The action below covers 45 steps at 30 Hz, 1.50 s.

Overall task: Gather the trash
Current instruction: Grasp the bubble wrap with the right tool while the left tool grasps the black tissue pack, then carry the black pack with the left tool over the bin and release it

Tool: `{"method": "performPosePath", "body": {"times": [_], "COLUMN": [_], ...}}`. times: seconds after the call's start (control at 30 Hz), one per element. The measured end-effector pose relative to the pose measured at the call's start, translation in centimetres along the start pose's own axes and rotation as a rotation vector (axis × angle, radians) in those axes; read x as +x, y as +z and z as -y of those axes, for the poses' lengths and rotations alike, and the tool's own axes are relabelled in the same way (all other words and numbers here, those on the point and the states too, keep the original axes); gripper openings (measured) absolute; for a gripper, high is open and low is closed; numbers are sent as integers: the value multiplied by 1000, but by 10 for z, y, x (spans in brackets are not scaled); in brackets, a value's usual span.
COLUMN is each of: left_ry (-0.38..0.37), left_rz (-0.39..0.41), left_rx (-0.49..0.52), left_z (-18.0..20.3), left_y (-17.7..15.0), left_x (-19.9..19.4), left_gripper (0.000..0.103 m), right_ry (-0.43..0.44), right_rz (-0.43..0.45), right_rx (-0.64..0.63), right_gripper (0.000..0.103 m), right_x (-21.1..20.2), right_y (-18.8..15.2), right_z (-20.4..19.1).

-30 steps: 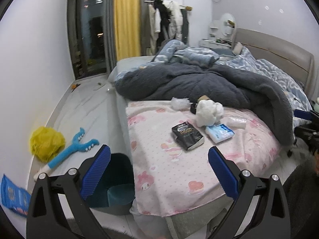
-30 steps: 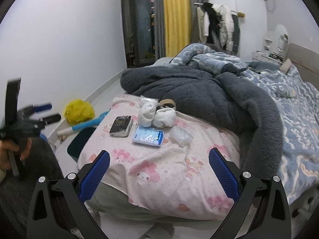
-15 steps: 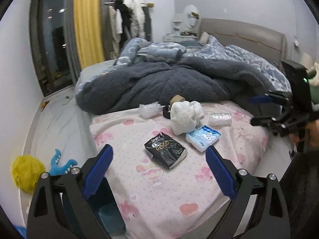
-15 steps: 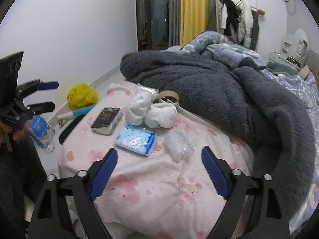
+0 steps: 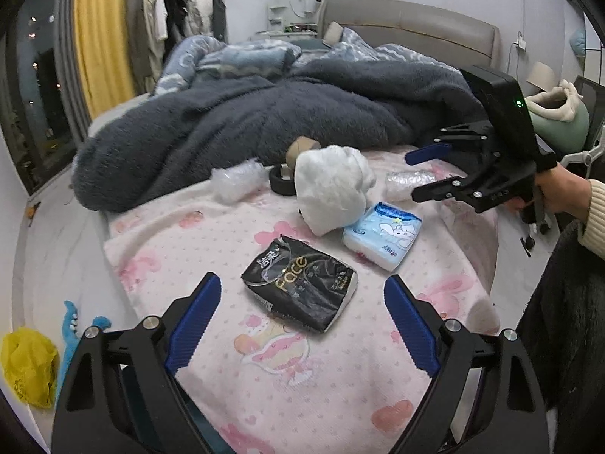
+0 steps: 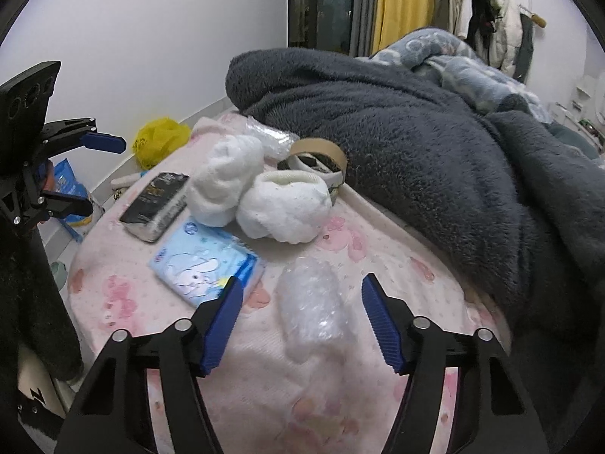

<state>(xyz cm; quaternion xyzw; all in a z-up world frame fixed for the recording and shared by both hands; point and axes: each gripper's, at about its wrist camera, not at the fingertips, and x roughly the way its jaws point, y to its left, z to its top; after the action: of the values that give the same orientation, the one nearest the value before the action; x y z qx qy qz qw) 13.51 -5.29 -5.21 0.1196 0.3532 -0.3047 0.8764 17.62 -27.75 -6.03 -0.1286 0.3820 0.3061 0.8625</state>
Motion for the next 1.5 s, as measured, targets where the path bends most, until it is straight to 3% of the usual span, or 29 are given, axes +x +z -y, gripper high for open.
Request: {"method": "performPosePath", "body": {"times": [0.27, 0.43, 0.63, 0.83, 0.97, 1.17, 1.3, 1.5], "left_ry": [-56, -95, -121, -113, -98, -131, -126, -84], "left_rz": [-43, -64, -84, -90, -106, -55, -30, -21], "left_rx": [60, 89, 122, 133, 122, 14, -64, -93], "left_z": [-6, -8, -5, -6, -8, -18, -26, -31], "left_y": [3, 5, 6, 5, 5, 10, 8, 11], "left_x": [22, 35, 49, 58, 61, 48, 42, 31], "left_gripper": [90, 90, 90, 88, 79, 54, 49, 44], "right_ry": [12, -1, 6, 16, 19, 27, 31, 47], "right_rz": [-55, -79, -19, 86, 134, 185, 217, 239], "right_rx": [-34, -38, 13, 71, 108, 120, 139, 130], "right_gripper": [52, 37, 35, 35, 35, 35, 35, 35], "right_x": [21, 26, 13, 1, 2, -1, -6, -8], "right_y": [-1, -1, 9, 40, 62, 87, 104, 125], "right_z": [4, 7, 15, 16, 12, -5, -18, -41]}}
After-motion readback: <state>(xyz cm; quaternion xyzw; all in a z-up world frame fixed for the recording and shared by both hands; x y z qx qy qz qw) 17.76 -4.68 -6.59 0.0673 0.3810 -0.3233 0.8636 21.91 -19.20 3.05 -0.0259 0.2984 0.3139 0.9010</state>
